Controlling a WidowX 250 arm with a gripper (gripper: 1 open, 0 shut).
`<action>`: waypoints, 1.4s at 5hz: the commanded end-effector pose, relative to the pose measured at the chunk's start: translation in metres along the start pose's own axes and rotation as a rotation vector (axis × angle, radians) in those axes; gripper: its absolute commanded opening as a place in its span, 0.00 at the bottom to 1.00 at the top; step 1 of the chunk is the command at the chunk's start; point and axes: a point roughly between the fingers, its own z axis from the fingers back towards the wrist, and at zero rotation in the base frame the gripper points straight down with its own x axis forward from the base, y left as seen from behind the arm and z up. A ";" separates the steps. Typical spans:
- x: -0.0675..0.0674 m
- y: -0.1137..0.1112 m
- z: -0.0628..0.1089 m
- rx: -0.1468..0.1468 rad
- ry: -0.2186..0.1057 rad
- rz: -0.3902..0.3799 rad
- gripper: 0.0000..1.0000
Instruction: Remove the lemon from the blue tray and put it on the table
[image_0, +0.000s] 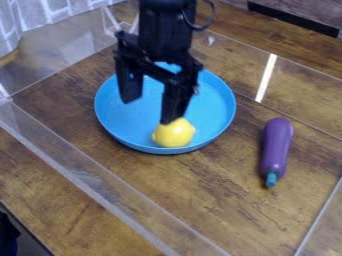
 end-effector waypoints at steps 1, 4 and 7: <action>0.004 -0.010 -0.004 -0.002 -0.052 -0.039 1.00; 0.014 -0.005 0.000 -0.011 -0.127 -0.065 1.00; 0.014 0.003 0.009 -0.022 -0.172 -0.080 1.00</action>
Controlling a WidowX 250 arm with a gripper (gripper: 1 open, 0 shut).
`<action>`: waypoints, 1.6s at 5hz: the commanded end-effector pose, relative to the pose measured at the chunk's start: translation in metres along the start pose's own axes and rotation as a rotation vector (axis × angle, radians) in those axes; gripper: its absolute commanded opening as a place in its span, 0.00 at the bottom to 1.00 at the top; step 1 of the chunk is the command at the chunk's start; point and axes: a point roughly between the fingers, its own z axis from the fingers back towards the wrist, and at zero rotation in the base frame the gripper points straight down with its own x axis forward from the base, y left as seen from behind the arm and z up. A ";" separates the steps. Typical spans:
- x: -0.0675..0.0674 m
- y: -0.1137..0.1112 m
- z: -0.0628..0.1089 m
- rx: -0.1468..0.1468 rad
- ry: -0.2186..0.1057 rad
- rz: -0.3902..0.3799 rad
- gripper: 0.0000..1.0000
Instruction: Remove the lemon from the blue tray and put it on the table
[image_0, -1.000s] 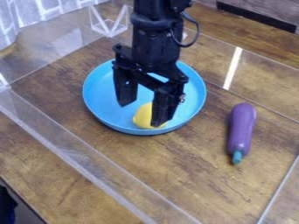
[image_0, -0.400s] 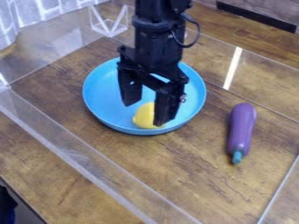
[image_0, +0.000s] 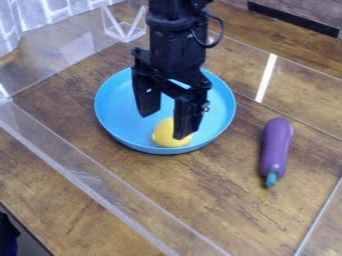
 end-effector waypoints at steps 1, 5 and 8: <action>0.004 0.004 0.021 0.005 -0.080 -0.002 1.00; 0.007 0.010 0.021 -0.029 -0.120 -0.009 1.00; 0.010 0.009 0.020 -0.043 -0.125 -0.026 1.00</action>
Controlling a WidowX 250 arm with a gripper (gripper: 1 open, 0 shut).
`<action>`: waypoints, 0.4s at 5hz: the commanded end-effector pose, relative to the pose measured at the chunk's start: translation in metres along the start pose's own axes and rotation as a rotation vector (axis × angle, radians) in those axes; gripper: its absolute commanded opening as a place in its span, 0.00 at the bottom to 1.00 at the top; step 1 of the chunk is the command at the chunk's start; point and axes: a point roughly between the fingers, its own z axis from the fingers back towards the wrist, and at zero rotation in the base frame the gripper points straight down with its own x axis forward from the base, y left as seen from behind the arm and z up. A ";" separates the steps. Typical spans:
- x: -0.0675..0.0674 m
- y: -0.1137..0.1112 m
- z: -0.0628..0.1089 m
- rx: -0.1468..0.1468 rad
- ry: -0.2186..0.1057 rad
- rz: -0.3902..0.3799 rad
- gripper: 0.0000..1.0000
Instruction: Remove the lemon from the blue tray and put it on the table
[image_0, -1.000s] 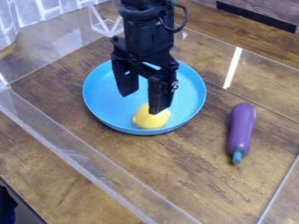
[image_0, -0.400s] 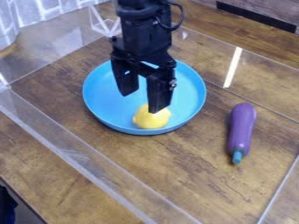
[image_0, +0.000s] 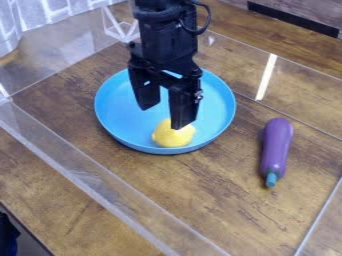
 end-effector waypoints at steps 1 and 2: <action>0.007 0.005 0.015 0.008 -0.058 0.005 1.00; 0.008 0.005 0.015 0.003 -0.058 0.002 1.00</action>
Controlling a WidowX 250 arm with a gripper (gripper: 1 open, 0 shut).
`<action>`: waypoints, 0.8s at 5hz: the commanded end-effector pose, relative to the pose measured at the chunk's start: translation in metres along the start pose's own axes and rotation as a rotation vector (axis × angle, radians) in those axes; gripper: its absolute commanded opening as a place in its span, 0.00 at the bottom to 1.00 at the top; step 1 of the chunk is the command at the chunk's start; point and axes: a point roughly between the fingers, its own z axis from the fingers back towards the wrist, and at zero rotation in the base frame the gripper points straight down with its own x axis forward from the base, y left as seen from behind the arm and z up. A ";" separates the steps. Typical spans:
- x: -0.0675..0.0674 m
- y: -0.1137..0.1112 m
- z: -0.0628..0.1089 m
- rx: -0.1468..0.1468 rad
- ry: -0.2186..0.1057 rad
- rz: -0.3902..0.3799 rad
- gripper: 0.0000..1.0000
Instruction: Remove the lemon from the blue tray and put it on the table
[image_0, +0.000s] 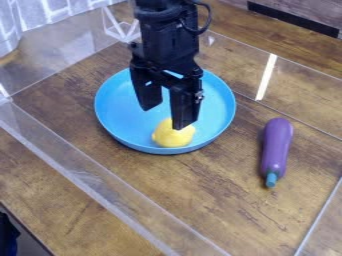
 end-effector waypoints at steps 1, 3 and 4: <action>0.010 0.008 0.007 0.020 -0.050 0.014 1.00; 0.016 0.011 -0.012 0.036 -0.035 0.009 1.00; 0.018 0.012 -0.019 0.044 -0.028 0.001 1.00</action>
